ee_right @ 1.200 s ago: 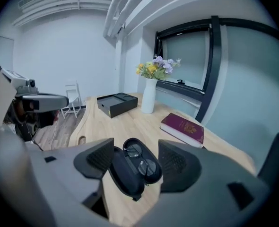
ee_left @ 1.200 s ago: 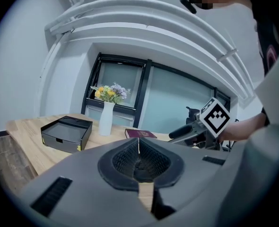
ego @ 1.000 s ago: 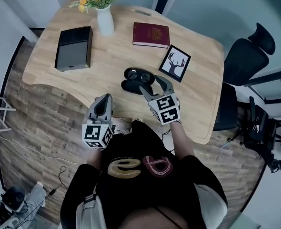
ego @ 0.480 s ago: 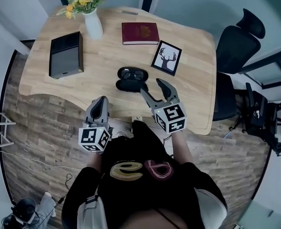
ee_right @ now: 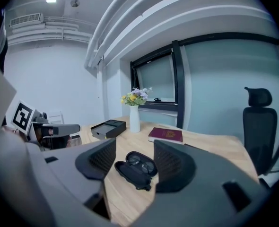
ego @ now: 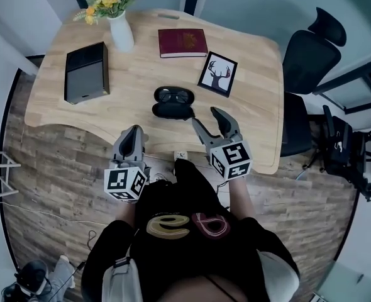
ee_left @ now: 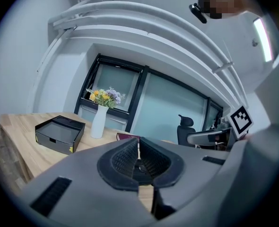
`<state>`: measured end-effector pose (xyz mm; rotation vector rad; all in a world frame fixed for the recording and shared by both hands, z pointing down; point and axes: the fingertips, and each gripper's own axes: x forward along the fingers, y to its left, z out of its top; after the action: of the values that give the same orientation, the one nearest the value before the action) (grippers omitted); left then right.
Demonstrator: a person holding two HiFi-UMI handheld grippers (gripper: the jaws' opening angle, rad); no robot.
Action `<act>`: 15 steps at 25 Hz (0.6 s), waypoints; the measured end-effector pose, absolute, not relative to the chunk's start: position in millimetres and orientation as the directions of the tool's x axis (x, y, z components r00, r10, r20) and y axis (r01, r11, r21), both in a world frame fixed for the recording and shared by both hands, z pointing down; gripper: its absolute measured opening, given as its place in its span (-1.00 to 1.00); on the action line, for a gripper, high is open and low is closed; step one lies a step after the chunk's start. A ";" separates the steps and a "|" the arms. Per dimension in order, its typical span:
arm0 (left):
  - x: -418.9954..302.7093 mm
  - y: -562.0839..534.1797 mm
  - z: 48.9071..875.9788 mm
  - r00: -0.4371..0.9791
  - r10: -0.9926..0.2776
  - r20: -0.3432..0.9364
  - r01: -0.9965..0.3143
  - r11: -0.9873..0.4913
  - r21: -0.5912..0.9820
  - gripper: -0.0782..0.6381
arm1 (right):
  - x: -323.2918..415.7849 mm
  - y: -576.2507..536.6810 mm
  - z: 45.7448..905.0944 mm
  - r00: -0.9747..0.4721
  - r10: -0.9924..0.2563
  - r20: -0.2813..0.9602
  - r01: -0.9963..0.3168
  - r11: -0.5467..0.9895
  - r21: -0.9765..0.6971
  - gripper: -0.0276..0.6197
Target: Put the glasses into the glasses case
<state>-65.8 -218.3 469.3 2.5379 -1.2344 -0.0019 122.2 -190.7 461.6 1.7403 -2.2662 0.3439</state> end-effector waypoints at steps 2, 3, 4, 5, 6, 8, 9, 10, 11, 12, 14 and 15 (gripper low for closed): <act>-64.1 -215.7 466.8 0.631 -0.765 0.128 -0.763 -0.582 0.282 -0.73 | 122.7 -188.3 459.3 -0.237 -0.912 0.335 -0.969 0.245 -0.019 -0.20; -63.5 -214.5 465.7 0.632 -0.765 0.125 -0.762 -0.584 0.281 -0.73 | 122.5 -187.4 458.6 -0.235 -0.914 0.331 -0.970 0.244 -0.015 -0.24; -62.8 -213.6 464.5 0.633 -0.765 0.121 -0.761 -0.586 0.278 -0.73 | 121.8 -186.7 458.0 -0.235 -0.915 0.327 -0.970 0.244 -0.012 -0.28; -62.0 -213.0 463.2 0.633 -0.765 0.117 -0.761 -0.588 0.275 -0.73 | 121.0 -186.0 457.3 -0.236 -0.917 0.322 -0.969 0.245 -0.013 -0.30; -61.1 -212.2 461.8 0.634 -0.765 0.114 -0.760 -0.590 0.272 -0.73 | 120.5 -185.0 456.6 -0.236 -0.919 0.317 -0.970 0.243 -0.016 -0.32; -58.0 -210.3 459.4 0.639 -0.762 0.108 -0.756 -0.596 0.272 -0.73 | 121.6 -182.2 455.9 -0.227 -0.923 0.310 -0.972 0.232 -0.021 -0.43; -56.1 -209.3 458.4 0.642 -0.759 0.105 -0.753 -0.600 0.272 -0.73 | 122.8 -180.9 455.8 -0.219 -0.926 0.308 -0.974 0.225 -0.016 -0.46; -54.5 -208.3 457.5 0.646 -0.756 0.102 -0.750 -0.604 0.271 -0.73 | 124.0 -180.0 455.7 -0.208 -0.929 0.307 -0.976 0.217 -0.005 -0.50; -53.6 -207.5 456.6 0.649 -0.754 0.100 -0.747 -0.608 0.268 -0.73 | 125.1 -179.7 455.4 -0.194 -0.932 0.306 -0.978 0.209 0.015 -0.52; -53.1 -206.7 455.8 0.652 -0.752 0.099 -0.746 -0.611 0.264 -0.73 | 126.2 -180.0 454.7 -0.177 -0.936 0.305 -0.979 0.198 0.039 -0.54; -52.5 -204.7 454.7 0.654 -0.750 0.098 -0.745 -0.616 0.256 -0.73 | 127.7 -180.4 452.3 -0.146 -0.943 0.298 -0.981 0.177 0.081 -0.67; -52.1 -203.5 454.3 0.655 -0.749 0.098 -0.744 -0.618 0.255 -0.73 | 127.6 -180.0 451.0 -0.137 -0.947 0.292 -0.982 0.170 0.088 -0.72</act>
<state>-52.1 -203.5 454.3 2.6020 -1.2012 -0.0262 127.6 -180.0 451.0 1.8519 -2.1701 0.1794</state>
